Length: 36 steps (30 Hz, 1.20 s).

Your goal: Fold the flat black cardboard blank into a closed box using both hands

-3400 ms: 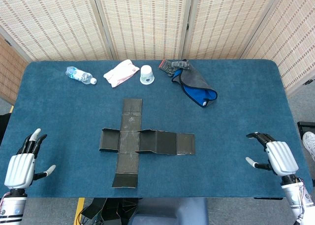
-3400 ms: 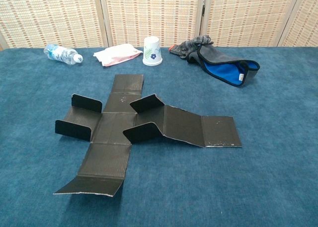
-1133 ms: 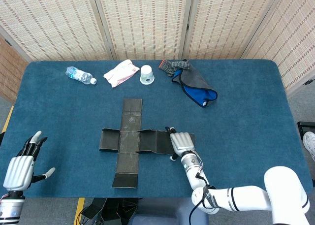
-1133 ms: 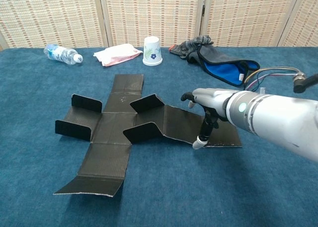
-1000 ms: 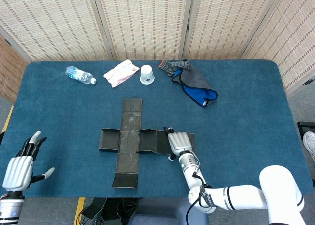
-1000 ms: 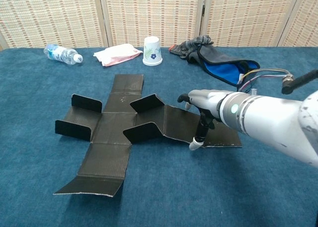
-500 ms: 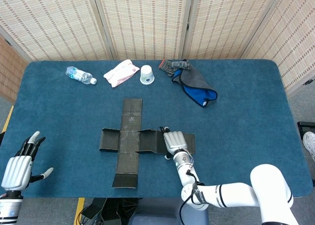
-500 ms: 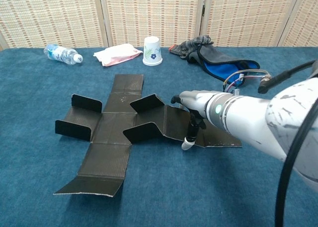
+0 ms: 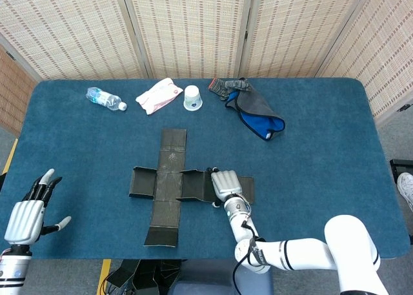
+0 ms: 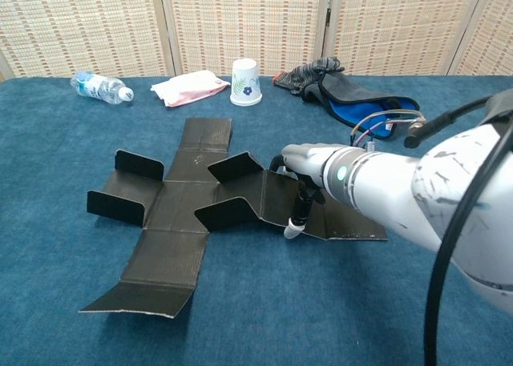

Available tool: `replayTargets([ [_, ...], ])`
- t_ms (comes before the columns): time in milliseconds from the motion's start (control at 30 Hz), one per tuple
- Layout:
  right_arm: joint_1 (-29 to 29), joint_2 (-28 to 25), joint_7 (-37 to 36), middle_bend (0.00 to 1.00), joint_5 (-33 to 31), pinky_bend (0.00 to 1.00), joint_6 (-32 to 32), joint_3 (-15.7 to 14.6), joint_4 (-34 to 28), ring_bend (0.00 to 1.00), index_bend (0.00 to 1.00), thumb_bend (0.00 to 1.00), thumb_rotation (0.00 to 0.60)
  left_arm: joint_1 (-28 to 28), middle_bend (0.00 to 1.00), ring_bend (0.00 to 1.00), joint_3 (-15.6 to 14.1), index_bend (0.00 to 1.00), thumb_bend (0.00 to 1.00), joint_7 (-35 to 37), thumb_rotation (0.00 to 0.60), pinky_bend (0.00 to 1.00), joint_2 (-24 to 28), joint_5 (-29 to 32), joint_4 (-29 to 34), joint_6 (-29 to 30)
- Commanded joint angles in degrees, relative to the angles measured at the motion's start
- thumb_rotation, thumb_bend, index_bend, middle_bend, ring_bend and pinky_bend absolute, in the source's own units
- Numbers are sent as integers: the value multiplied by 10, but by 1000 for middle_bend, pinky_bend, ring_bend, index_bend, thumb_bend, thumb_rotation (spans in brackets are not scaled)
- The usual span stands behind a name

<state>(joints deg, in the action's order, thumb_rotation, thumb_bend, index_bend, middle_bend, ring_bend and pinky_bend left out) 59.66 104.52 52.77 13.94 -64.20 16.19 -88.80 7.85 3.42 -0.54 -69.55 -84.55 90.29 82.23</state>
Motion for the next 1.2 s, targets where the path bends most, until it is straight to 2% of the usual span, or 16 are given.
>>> replayTargets([
  [33,0,-2,-5,225,4,889,10,-1,4,789,160,187,600,19,129,264,13,219,66,26,600,489,-19,-1,-46,-13],
  [67,-1,-3,-8,225,7,889,15,-1,5,789,161,187,600,26,165,326,16,247,66,35,600,556,-24,-1,-60,-21],
  [100,-1,-5,-11,227,9,889,20,-2,6,789,163,188,600,33,179,356,17,257,66,43,600,577,-28,0,-74,-31],
  [233,1,-14,-20,240,35,889,51,-10,17,792,177,189,600,69,195,499,20,278,65,70,600,588,-48,-30,-143,-52],
  [333,5,-24,-28,247,59,889,85,-18,27,792,187,189,600,96,192,562,17,240,65,82,600,596,-71,-50,-196,-70],
  [467,11,-28,-44,261,96,889,104,-23,41,793,202,189,600,128,126,568,12,154,65,102,600,608,-96,-64,-237,-100],
  [667,16,-31,-67,264,102,889,119,-23,47,792,205,189,600,162,8,553,1,12,65,89,600,624,-134,-84,-299,-120],
  [1200,17,-44,-100,264,109,889,110,-37,33,793,206,188,600,212,0,520,-19,0,65,49,600,653,-245,-100,-450,-139],
])
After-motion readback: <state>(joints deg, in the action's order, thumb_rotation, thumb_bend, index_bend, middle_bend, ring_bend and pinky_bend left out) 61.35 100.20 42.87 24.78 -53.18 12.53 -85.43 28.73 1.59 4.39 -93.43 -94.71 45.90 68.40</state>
